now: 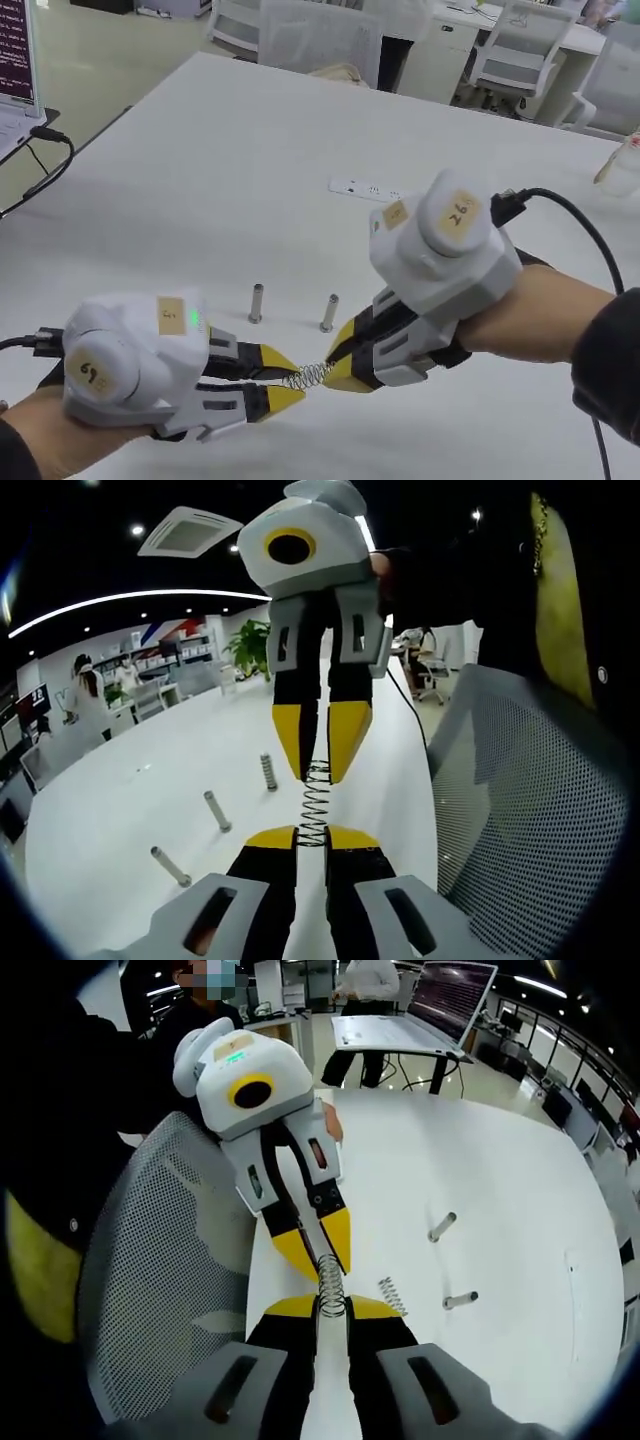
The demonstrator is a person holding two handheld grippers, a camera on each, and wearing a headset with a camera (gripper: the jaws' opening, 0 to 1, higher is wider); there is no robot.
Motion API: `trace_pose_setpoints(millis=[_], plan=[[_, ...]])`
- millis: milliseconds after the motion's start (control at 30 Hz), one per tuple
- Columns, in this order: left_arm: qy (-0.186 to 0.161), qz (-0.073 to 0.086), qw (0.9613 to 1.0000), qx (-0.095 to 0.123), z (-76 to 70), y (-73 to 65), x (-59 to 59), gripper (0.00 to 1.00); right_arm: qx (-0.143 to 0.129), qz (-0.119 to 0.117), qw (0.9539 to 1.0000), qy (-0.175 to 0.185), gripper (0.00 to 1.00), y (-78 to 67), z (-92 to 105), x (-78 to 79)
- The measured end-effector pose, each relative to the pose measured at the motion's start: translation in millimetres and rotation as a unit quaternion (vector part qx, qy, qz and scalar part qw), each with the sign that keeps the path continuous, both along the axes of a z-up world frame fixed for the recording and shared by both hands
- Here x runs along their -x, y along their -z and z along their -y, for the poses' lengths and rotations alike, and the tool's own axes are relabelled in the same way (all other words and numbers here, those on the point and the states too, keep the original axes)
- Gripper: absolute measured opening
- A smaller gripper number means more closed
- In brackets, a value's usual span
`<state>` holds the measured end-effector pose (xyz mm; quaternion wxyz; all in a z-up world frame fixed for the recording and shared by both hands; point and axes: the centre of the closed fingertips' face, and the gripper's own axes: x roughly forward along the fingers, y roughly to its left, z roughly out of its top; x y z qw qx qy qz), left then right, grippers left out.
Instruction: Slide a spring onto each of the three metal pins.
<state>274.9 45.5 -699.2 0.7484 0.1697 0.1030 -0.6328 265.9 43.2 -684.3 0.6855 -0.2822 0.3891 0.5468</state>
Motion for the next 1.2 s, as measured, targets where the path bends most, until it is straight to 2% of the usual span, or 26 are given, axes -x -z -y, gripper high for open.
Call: trace_pose_setpoints(millis=[300,500,633,767,1033,1200], plan=[[-0.001,-0.015,0.9997,0.018,0.4,-2.2,2.1,0.02,-0.026,0.008,0.9996,0.002,0.12,-9.1,-2.8,-2.0],[-0.010,-0.033,0.9982,0.048,-0.8,-10.9,-0.8,0.02,-0.064,0.008,0.9979,0.004,0.16,-17.5,-6.9,-1.8],[-0.011,-0.043,0.9967,0.068,-0.8,-17.5,-0.9,0.02,-0.076,0.009,0.9970,0.009,0.15,-19.0,-7.8,-4.1],[-0.013,-0.048,0.9955,0.080,-0.9,-21.7,-1.2,0.02,-0.094,0.002,0.9955,0.014,0.14,-21.1,-10.5,-3.1],[-0.013,-0.054,0.9935,0.100,0.0,-29.7,0.0,0.02,-0.099,0.000,0.9949,0.014,0.13,-21.0,-13.2,-3.2],[-0.010,-0.050,0.9933,0.103,1.0,-33.7,1.2,0.02,-0.105,-0.004,0.9944,0.014,0.11,-21.4,-15.9,-2.3]])
